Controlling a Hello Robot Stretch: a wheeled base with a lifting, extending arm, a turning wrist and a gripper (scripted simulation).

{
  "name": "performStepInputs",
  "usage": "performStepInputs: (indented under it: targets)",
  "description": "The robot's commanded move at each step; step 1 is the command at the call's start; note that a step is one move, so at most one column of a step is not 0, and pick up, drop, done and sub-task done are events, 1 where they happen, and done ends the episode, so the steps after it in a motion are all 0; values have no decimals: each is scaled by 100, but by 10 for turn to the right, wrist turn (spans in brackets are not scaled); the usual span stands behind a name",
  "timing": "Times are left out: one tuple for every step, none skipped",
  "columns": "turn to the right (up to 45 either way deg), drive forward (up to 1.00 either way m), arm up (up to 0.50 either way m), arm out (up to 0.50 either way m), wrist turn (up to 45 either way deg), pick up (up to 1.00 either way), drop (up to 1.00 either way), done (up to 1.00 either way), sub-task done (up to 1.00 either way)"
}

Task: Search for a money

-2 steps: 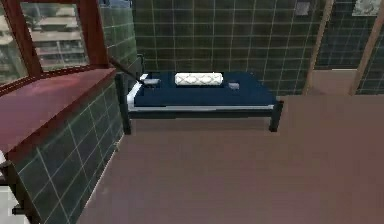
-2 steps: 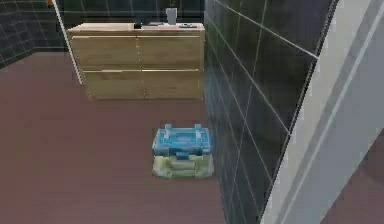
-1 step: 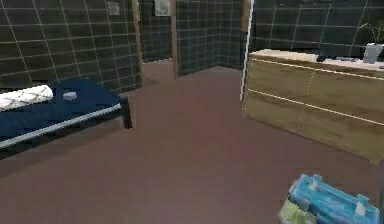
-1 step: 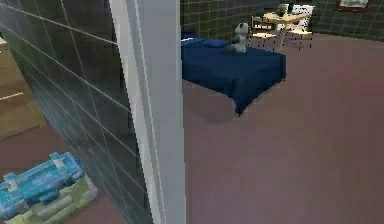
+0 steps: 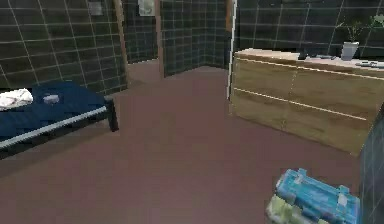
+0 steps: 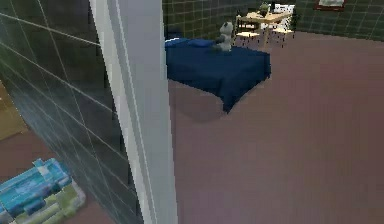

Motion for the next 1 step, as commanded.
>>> performStepInputs:
  targets:
    - [0, 100, 0, 0, 0, 0, 0, 0, 0]
